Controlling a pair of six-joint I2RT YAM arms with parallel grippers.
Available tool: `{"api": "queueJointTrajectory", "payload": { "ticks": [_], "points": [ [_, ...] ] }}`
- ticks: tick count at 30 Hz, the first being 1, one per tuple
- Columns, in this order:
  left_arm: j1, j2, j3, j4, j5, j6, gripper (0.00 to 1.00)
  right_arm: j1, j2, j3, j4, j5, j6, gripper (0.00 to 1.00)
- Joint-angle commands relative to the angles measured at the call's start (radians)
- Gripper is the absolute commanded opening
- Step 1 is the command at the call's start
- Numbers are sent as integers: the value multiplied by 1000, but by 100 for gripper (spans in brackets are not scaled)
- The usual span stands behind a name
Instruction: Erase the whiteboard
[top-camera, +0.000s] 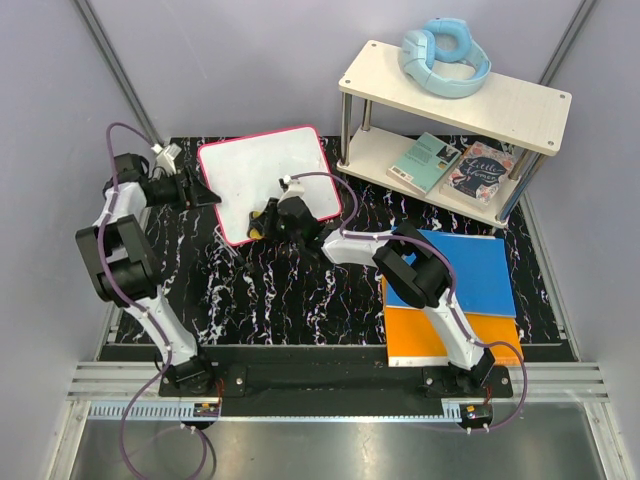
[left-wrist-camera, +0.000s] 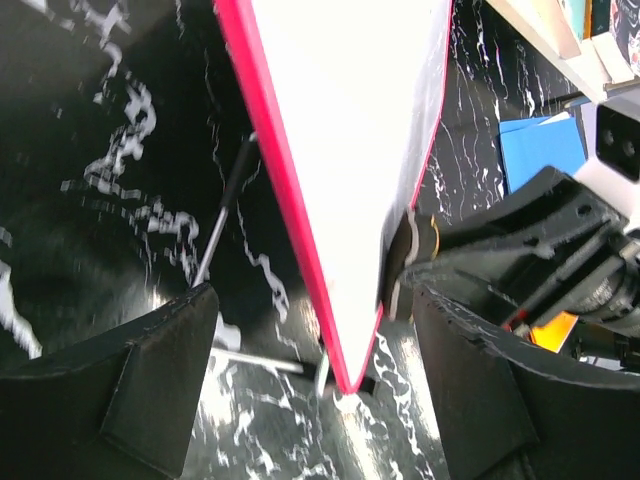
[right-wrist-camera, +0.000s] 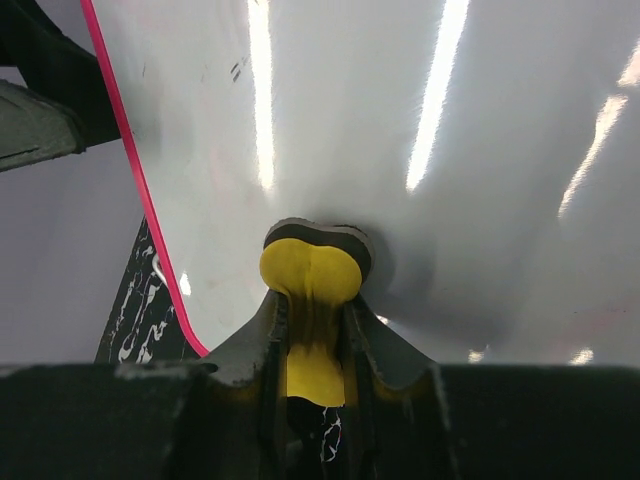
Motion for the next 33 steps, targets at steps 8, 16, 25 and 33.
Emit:
{"api": "queueJointTrajectory", "payload": {
  "ticks": [8,16,25,33],
  "points": [
    [-111,157,204,127,48,-114,68,13,23,-38,-176,-31,-26,0],
    [-125,163,247,143,68,-97,0,13,23,-48,-174,-37,-27,0],
    [-78,-29,-43,653,114,-430,0,13,-3,-97,-124,-40,-9,0],
    [-6,-148,-137,680,174,-464,0,13,-20,-127,-107,-40,4,0]
  ]
}}
